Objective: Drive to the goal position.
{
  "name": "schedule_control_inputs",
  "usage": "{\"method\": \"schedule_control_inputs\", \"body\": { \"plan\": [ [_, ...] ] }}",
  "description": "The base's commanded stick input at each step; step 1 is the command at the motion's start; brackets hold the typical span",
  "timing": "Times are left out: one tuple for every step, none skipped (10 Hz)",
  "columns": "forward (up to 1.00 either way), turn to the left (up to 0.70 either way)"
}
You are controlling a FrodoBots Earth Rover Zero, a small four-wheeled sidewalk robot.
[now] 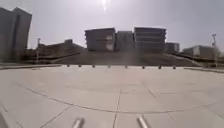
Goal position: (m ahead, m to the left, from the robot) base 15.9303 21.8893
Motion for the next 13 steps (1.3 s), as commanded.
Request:
{"method": "schedule_control_inputs", "body": {
  "plan": [
    [0.70, 0.01],
    [0.70, 0.01],
    [0.70, 0.01],
    [0.70, 0.01],
    [0.70, 0.01],
    [0.70, 0.01],
    [0.70, 0.01],
    [0.70, 0.01],
    [0.70, 0.01],
    [0.70, 0.01],
    [0.70, 0.01],
    [0.70, 0.01],
    [0.70, 0.01]
  ]
}}
